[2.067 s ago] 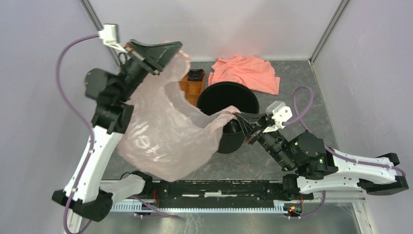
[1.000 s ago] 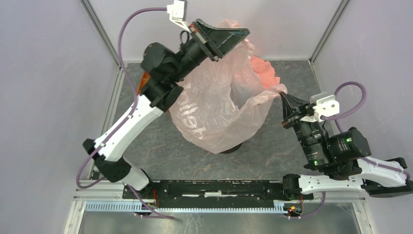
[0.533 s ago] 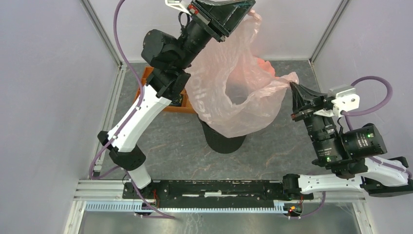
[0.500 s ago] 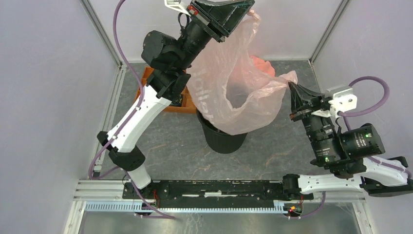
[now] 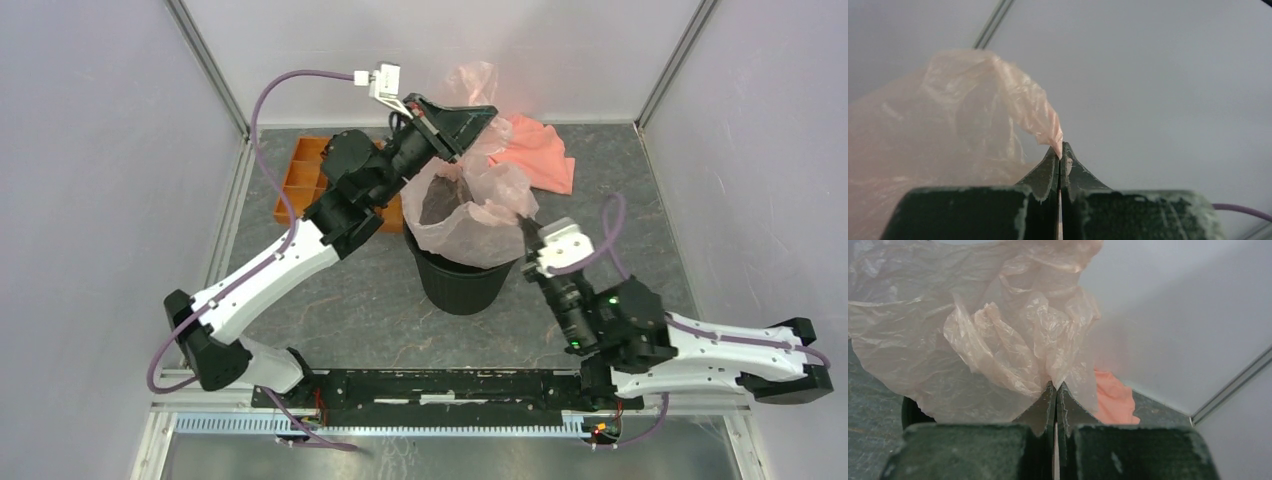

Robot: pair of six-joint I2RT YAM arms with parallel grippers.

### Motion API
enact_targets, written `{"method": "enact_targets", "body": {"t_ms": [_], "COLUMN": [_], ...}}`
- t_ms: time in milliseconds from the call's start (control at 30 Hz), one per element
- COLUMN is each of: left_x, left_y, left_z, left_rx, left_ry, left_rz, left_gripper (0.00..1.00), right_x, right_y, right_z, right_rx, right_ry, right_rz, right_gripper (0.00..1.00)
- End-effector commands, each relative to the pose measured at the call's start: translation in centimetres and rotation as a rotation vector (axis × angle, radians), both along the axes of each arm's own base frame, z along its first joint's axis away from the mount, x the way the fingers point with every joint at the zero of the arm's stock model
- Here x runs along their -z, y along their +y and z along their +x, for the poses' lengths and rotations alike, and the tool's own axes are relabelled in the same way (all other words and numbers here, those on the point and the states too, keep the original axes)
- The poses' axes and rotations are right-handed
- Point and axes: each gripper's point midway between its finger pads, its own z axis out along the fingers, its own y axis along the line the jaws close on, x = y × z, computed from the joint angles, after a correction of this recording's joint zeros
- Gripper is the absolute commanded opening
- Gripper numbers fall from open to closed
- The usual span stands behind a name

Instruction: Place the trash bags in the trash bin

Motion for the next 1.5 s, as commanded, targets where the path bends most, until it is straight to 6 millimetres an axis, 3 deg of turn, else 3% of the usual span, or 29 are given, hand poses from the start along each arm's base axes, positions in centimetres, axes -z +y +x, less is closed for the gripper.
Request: {"method": "enact_targets", "body": {"t_ms": [0, 100, 200, 333, 400, 500, 567, 667, 733, 967, 1167, 1300, 1467], "left_x": [-7.4, -6.8, -3.4, 3.1, 5.9, 9.4, 10.5, 10.9, 10.6, 8.9, 8.8, 9.2, 10.2], "left_y": [6.7, 7.8, 8.0, 5.6, 3.9, 0.8, -1.4, -3.7, -4.1, -0.8, -0.8, -0.1, 0.5], "left_z": [-2.9, -2.6, -1.7, -1.0, -0.9, -1.4, -2.8, -5.1, -6.4, -8.4, -10.7, -10.8, -10.3], "left_rx": [-0.153, -0.210, -0.238, -0.161, -0.108, -0.026, 0.026, 0.078, 0.100, 0.086, 0.201, 0.189, 0.146], "left_ry": [-0.167, -0.137, -0.035, 0.090, 0.156, 0.233, 0.247, 0.240, 0.221, 0.200, 0.211, 0.234, 0.274], "left_rz": [-0.094, -0.042, 0.004, 0.067, 0.091, 0.129, 0.155, 0.178, 0.194, 0.201, 0.206, 0.216, 0.215], "left_gripper": [0.02, 0.02, 0.02, 0.02, 0.02, 0.02, 0.02, 0.02, 0.02, 0.03, 0.04, 0.05, 0.05], "right_x": [-2.1, -0.9, 2.4, 7.5, 8.8, 9.3, 9.1, 8.2, 7.6, 7.2, 5.2, 3.9, 3.1], "right_y": [3.3, 5.7, 7.1, 5.4, 3.8, 1.7, 0.8, 0.1, -0.1, 0.5, 1.9, 1.9, 2.5], "right_z": [0.6, 2.5, 4.0, 4.5, 4.9, 5.3, 5.3, 5.3, 5.2, 4.5, 2.0, 0.1, -1.5], "right_rx": [-0.062, -0.044, -0.066, -0.035, -0.003, 0.047, 0.059, 0.061, 0.052, -0.021, -0.247, -0.366, -0.480], "right_ry": [0.006, 0.058, 0.158, 0.234, 0.256, 0.264, 0.264, 0.255, 0.249, 0.256, 0.181, 0.111, 0.055], "right_rz": [0.064, 0.020, 0.037, 0.084, 0.099, 0.105, 0.107, 0.127, 0.138, 0.213, 0.330, 0.372, 0.401], "right_gripper": [0.00, 0.00, 0.00, 0.00, 0.01, 0.00, 0.00, 0.01, 0.00, 0.01, 0.03, 0.10, 0.12]}}
